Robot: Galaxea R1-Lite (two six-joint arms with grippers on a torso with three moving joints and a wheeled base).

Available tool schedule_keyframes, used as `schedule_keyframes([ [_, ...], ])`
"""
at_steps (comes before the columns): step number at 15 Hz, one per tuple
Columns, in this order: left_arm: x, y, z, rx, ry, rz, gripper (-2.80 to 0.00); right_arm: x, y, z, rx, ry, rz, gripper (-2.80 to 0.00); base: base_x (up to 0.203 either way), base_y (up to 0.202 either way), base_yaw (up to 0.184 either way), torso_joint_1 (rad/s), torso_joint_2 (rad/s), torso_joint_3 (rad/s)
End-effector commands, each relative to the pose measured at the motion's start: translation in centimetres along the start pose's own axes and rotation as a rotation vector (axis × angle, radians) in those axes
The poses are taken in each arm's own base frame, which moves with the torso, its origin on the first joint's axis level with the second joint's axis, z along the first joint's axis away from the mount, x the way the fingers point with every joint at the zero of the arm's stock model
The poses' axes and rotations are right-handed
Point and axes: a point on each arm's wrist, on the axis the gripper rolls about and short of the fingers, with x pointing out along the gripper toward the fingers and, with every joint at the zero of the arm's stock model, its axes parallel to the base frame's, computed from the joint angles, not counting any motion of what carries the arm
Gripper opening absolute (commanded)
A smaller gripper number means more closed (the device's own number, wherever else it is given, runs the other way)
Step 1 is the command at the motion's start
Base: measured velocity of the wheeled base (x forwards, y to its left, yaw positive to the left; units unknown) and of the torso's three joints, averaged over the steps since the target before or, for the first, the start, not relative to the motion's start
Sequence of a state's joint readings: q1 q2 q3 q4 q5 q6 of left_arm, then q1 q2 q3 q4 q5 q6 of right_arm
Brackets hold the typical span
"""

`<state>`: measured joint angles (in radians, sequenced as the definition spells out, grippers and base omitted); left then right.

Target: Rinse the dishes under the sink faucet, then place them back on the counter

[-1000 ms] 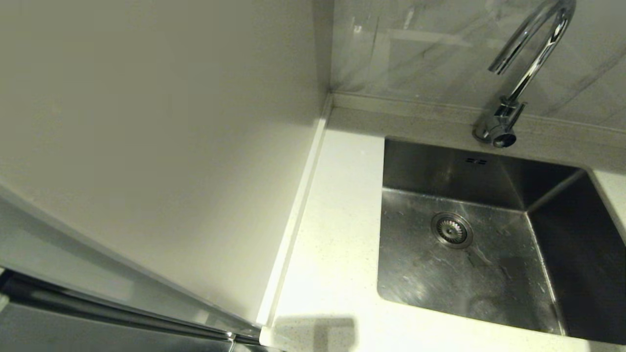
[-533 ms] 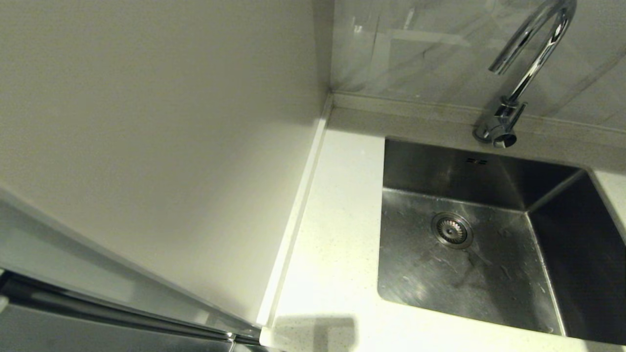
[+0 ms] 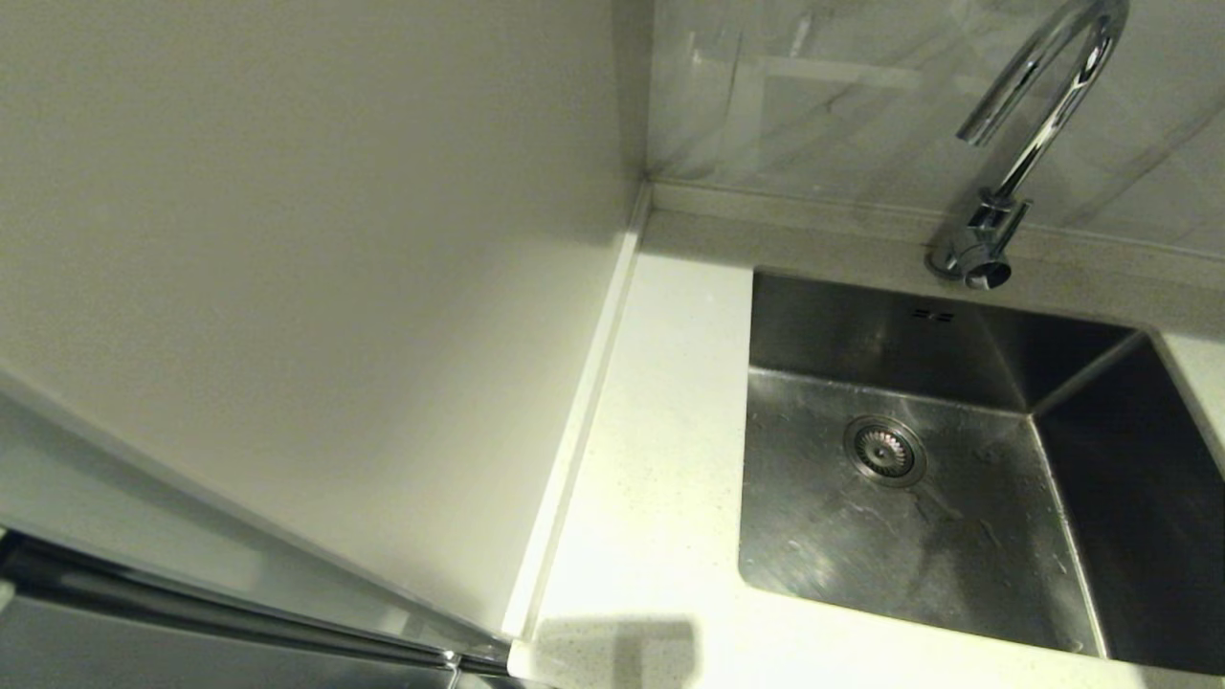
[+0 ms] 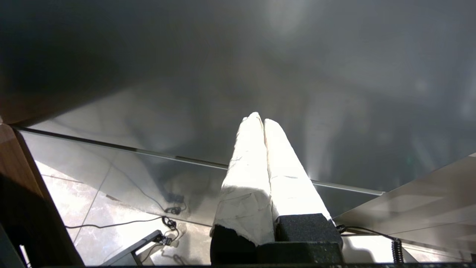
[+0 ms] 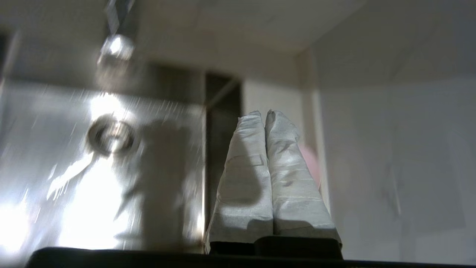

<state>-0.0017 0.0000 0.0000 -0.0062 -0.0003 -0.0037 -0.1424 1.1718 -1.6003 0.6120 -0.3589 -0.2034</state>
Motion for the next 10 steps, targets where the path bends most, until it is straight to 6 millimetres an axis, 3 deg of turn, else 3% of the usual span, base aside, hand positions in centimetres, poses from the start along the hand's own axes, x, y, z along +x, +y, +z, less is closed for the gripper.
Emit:
schedule_keyframes([
  [1,0.0,0.0,0.0,-0.001,0.001,0.0,-2.8,-5.0,-1.1,-2.9,-0.018,0.017,0.053,-2.8,0.0,0.0,0.0,0.0,0.0,0.0],
  [6,0.0,0.0,-0.1,-0.001,0.002,0.0,-2.8,-11.2,-1.6,-13.0,-0.043,0.052,0.144,-2.8,0.0,0.0,0.0,0.0,0.0,0.0],
  [10,0.0,0.0,-0.1,-0.001,0.003,0.0,-2.8,-14.7,-1.9,-20.1,-0.021,-0.027,0.165,-2.8,0.0,0.0,0.0,0.0,0.0,0.0],
])
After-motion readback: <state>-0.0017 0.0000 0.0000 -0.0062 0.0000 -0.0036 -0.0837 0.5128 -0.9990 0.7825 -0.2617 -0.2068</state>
